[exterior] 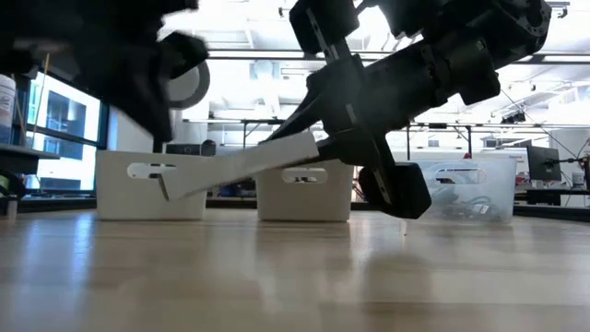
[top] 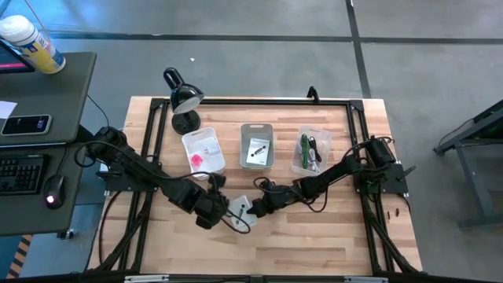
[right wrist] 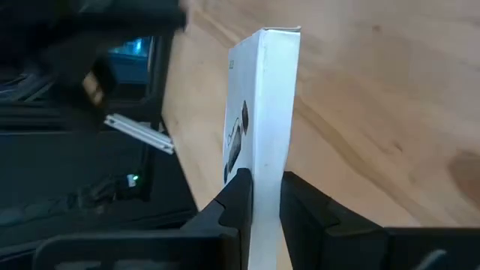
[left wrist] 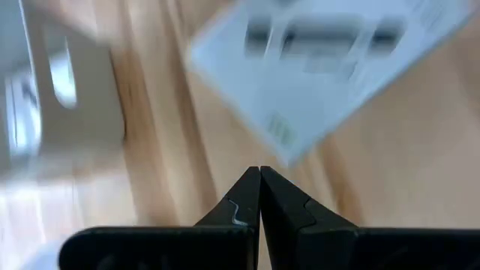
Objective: Pick and place items into bin
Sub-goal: Put the white card reader box into the gray bin
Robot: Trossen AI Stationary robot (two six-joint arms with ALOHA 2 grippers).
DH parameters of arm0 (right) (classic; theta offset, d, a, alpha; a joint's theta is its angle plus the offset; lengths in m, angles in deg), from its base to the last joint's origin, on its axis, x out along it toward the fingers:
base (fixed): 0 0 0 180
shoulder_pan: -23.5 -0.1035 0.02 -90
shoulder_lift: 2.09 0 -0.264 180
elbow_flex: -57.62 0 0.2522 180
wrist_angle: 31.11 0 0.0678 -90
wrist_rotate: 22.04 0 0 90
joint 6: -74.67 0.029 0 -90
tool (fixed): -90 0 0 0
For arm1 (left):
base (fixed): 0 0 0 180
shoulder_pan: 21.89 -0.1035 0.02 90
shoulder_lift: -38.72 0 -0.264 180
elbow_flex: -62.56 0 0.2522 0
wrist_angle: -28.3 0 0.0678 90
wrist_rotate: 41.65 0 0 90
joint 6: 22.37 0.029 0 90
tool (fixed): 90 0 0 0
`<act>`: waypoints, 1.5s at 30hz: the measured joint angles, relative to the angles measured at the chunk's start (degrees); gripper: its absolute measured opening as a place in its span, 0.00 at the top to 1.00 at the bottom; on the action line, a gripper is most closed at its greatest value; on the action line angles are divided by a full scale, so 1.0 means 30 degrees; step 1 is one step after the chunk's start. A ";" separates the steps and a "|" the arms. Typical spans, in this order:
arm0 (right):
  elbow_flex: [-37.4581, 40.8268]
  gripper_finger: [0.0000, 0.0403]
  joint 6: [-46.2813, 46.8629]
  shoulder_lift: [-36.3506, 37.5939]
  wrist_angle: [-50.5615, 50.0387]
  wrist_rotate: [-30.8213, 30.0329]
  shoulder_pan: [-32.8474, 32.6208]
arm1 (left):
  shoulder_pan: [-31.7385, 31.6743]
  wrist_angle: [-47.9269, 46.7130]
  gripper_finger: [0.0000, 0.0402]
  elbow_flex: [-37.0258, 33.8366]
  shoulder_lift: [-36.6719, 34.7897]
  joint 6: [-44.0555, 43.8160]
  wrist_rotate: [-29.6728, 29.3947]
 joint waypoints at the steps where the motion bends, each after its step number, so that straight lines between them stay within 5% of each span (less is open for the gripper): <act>1: 0.0000 0.87 -0.0007 0.0000 0.0155 0.0122 0.0000 | 0.0012 -0.0803 1.00 0.0000 0.0000 -0.0490 -0.0043; 10: -0.0011 0.88 -0.1252 0.1020 0.1052 0.0280 0.0001 | 0.1641 -0.7745 1.00 -0.0114 -0.0008 -0.5687 -0.1596; 17: -0.0015 0.87 -0.3037 0.3319 -0.0008 -0.0212 0.0375 | 0.4008 -0.7754 1.00 -0.1281 -0.0015 -1.0108 -0.1516; 27: -0.0022 0.87 -0.5598 0.8068 -0.5861 -0.2348 0.1996 | 0.6791 -0.6835 1.00 -0.2312 -0.0007 -1.4936 -0.2243; 36: -0.0029 0.88 -0.6637 1.1321 -1.0157 -0.4341 0.4766 | 0.7114 -0.5485 1.00 -0.2317 0.0000 -1.5073 -0.4094; 45: -0.0029 0.87 -0.6637 1.1189 -1.1729 -0.4152 0.7411 | 0.7114 -0.2907 1.00 -0.2317 0.0000 -1.4200 -0.5914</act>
